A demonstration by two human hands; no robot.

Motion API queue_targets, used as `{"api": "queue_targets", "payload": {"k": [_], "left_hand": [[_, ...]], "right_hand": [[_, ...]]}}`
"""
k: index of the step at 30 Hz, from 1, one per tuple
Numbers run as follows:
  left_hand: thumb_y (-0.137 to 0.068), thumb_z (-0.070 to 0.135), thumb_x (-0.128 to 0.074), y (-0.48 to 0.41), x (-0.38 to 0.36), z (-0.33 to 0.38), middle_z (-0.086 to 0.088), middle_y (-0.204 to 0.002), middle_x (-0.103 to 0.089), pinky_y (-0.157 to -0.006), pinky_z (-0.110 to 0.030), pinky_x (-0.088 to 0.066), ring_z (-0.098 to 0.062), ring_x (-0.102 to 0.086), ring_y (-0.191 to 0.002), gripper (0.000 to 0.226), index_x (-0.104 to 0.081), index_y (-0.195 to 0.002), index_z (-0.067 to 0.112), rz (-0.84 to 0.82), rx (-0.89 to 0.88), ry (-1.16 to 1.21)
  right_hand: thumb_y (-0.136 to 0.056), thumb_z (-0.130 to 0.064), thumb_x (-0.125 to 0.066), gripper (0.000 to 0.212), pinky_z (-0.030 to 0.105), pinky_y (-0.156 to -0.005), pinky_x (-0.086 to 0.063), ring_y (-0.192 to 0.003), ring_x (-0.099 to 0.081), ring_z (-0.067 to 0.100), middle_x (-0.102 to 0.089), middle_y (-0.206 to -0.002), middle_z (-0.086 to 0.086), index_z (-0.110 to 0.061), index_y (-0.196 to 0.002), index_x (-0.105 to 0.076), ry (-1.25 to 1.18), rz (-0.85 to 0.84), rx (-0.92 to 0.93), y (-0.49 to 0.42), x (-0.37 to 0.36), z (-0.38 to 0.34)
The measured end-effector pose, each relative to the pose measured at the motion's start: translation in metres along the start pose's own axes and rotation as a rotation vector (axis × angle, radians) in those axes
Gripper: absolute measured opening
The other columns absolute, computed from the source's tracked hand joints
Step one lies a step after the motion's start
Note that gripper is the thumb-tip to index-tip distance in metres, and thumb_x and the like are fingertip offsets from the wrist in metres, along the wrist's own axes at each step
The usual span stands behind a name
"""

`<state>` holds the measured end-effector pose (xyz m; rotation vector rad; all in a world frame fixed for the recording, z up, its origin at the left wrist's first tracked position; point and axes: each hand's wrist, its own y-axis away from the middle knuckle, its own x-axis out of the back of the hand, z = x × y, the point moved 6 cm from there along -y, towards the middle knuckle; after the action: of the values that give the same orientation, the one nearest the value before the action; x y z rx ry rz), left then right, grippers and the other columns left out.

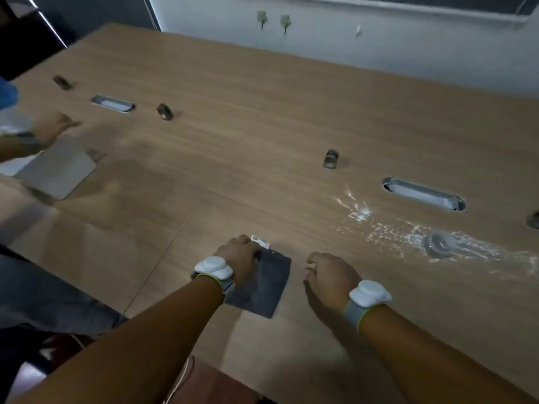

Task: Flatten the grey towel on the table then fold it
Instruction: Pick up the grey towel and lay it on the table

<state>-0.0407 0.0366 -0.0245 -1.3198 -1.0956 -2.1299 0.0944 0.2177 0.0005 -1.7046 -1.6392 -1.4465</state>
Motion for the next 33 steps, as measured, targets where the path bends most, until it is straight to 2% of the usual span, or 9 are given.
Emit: {"api": "queue_targets", "payload": {"k": [4, 7, 12, 15, 20, 25, 29, 31, 33], "left_hand": [[-0.093, 0.038, -0.054, -0.02, -0.013, -0.003, 0.001, -0.145, -0.046, -0.098, -0.04, -0.043, -0.03, -0.046, -0.128, 0.051, -0.048, -0.143, 0.031, -0.015, -0.143, -0.116], [-0.091, 0.038, -0.056, -0.03, -0.022, -0.003, -0.001, -0.143, -0.048, -0.095, -0.039, -0.041, -0.031, -0.046, -0.127, 0.055, -0.045, -0.144, 0.029, -0.042, -0.202, -0.185], [-0.085, 0.036, -0.058, -0.029, -0.025, 0.001, -0.004, -0.117, -0.058, -0.082, -0.039, -0.037, -0.033, -0.051, -0.11, 0.033, -0.055, -0.116, 0.025, -0.021, -0.255, -0.245], [-0.089, 0.038, -0.055, -0.024, -0.022, 0.004, -0.005, -0.112, -0.061, -0.079, -0.037, -0.033, -0.033, -0.055, -0.105, 0.025, -0.055, -0.11, 0.024, -0.033, -0.3, -0.224], [-0.09, 0.044, -0.063, -0.009, 0.002, 0.018, -0.003, -0.112, -0.064, -0.081, -0.036, -0.048, -0.031, -0.062, -0.098, 0.024, -0.059, -0.105, 0.025, -0.109, -0.342, -0.056], [-0.095, 0.038, -0.064, 0.006, 0.062, 0.044, -0.008, -0.116, -0.058, -0.087, -0.037, -0.046, -0.028, -0.056, -0.106, 0.03, -0.06, -0.115, 0.017, -0.13, -0.371, 0.015], [-0.097, 0.037, -0.062, 0.017, 0.143, 0.066, -0.004, -0.114, -0.057, -0.09, -0.037, -0.046, -0.023, -0.054, -0.104, 0.026, -0.061, -0.115, 0.02, -0.039, -0.41, -0.009], [-0.096, 0.038, -0.062, 0.03, 0.191, 0.078, -0.001, -0.111, -0.058, -0.086, -0.034, -0.045, -0.02, -0.053, -0.099, 0.024, -0.062, -0.114, 0.022, 0.032, -0.426, -0.038], [-0.095, 0.038, -0.064, 0.04, 0.234, 0.089, 0.003, -0.105, -0.057, -0.083, -0.032, -0.044, -0.018, -0.052, -0.094, 0.02, -0.064, -0.11, 0.024, 0.11, -0.464, -0.066]], "right_hand": [[-0.101, -0.031, -0.048, 0.03, 0.034, -0.086, -0.046, -0.115, -0.057, 0.032, -0.063, -0.122, 0.006, -0.021, -0.127, -0.059, -0.022, -0.015, 0.04, -0.021, -0.025, -0.028], [-0.101, -0.033, -0.052, 0.033, 0.035, -0.089, -0.044, -0.117, -0.052, 0.031, -0.06, -0.125, 0.004, -0.024, -0.133, -0.055, -0.002, -0.028, 0.047, -0.034, -0.038, -0.036], [-0.098, -0.032, -0.056, 0.019, 0.037, -0.081, -0.043, -0.109, -0.048, 0.028, -0.054, -0.116, 0.001, -0.025, -0.116, -0.055, 0.045, -0.026, 0.047, -0.038, -0.042, -0.04], [-0.096, -0.028, -0.058, 0.011, 0.038, -0.08, -0.043, -0.107, -0.045, 0.028, -0.049, -0.112, 0.002, -0.023, -0.104, -0.051, 0.052, -0.067, 0.051, -0.037, -0.045, -0.036], [-0.097, -0.035, -0.059, 0.022, 0.039, -0.092, -0.045, -0.114, -0.043, 0.028, -0.05, -0.121, 0.001, -0.025, -0.118, -0.057, 0.02, -0.106, 0.04, -0.032, -0.043, -0.037], [-0.099, -0.035, -0.059, 0.019, 0.035, -0.093, -0.041, -0.114, -0.046, 0.025, -0.055, -0.117, 0.001, -0.021, -0.111, -0.065, -0.134, 0.016, 0.045, -0.025, -0.001, -0.049], [-0.099, -0.033, -0.061, 0.01, 0.032, -0.089, -0.041, -0.109, -0.049, 0.017, -0.058, -0.113, -0.01, -0.028, -0.106, -0.064, -0.323, 0.127, 0.09, -0.017, 0.056, -0.065], [-0.098, -0.033, -0.063, 0.008, 0.031, -0.089, -0.041, -0.107, -0.049, 0.014, -0.057, -0.11, -0.017, -0.029, -0.104, -0.064, -0.383, 0.218, 0.145, -0.006, 0.093, -0.077], [-0.096, -0.036, -0.066, 0.01, 0.034, -0.089, -0.042, -0.103, -0.048, 0.015, -0.058, -0.107, -0.016, -0.027, -0.1, -0.063, -0.376, 0.261, 0.201, -0.002, 0.124, -0.085]]}}
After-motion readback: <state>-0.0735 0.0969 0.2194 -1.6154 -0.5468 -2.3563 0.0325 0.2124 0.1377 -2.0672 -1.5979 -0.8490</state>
